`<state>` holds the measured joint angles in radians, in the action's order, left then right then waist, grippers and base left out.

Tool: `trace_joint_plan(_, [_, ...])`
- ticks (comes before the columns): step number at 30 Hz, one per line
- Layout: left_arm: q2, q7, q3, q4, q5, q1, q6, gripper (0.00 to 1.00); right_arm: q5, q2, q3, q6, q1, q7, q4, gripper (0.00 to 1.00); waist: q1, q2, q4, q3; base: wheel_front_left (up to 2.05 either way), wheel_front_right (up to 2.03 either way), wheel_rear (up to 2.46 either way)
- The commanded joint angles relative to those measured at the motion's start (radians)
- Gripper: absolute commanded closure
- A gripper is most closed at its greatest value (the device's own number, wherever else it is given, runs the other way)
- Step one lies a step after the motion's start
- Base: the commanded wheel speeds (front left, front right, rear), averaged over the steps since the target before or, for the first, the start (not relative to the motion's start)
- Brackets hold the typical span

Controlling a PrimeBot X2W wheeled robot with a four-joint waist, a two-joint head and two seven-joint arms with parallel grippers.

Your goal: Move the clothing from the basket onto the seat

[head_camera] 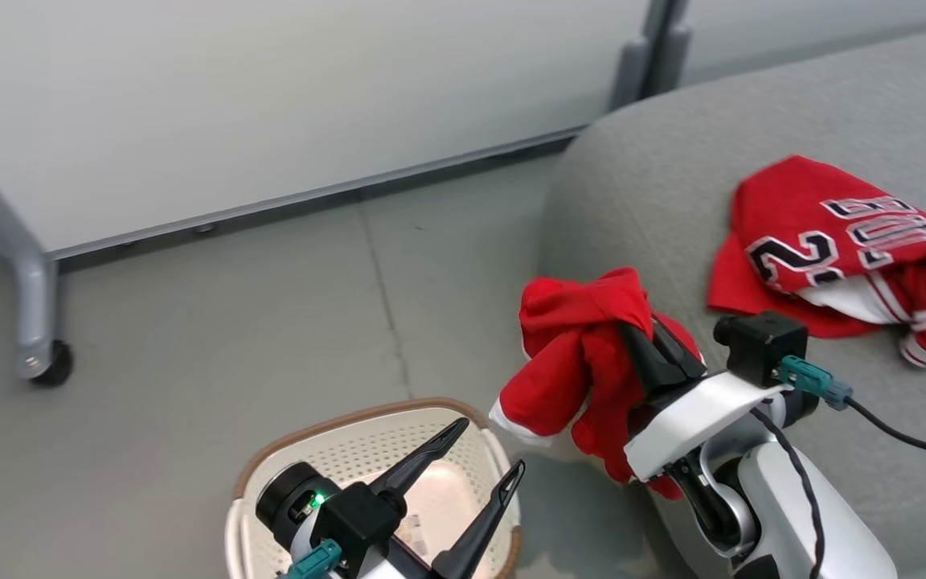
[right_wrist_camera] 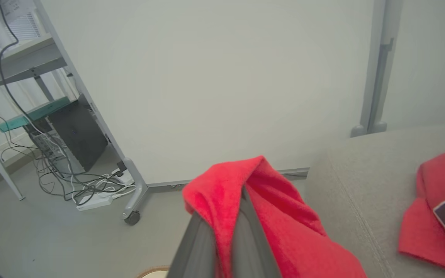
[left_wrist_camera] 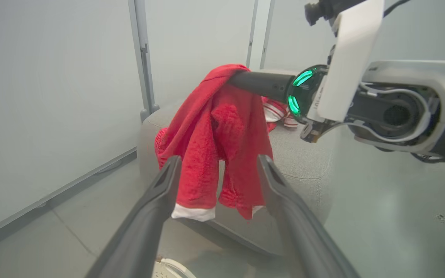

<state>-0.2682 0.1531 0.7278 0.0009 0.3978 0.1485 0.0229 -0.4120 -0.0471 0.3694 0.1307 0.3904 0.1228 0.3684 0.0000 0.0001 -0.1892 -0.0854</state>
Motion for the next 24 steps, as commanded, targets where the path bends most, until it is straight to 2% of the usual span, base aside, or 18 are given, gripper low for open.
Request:
trace_joint_plan(1, [-0.011,-0.001,-0.003,-0.005,-0.005,0.009,0.0,0.0,0.009,-0.007,-0.012,0.0,-0.013,-0.006,-0.008,1.0,0.0,-0.0001,-0.077,-0.029,0.0,0.0,0.0])
trace_joint_plan(9, [-0.032,-0.015,-0.004,-0.04,-0.005,0.024,0.001,0.0,0.003,-0.006,-0.063,0.0,-0.025,0.009,-0.03,1.0,0.0,-0.0001,-0.23,-0.077,0.0,0.0,0.0])
trace_joint_plan(15, [-0.064,-0.041,-0.005,-0.076,-0.017,0.047,0.007,0.0,-0.012,-0.005,-0.075,0.0,0.002,0.032,-0.045,1.0,0.0,-0.0001,-0.308,-0.123,0.0,0.0,0.0])
trace_joint_plan(19, [-0.073,-0.048,-0.009,-0.086,-0.021,0.055,0.005,0.0,-0.021,-0.005,-0.079,0.0,0.026,0.042,-0.048,1.0,0.0,-0.0001,-0.317,-0.137,0.0,0.0,0.0])
trace_joint_plan(24, [-0.105,-0.068,-0.031,-0.124,-0.03,0.094,0.001,0.0,-0.028,-0.004,-0.103,0.0,0.187,0.073,-0.052,1.0,0.0,-0.0001,-0.317,-0.183,0.0,0.0,0.0])
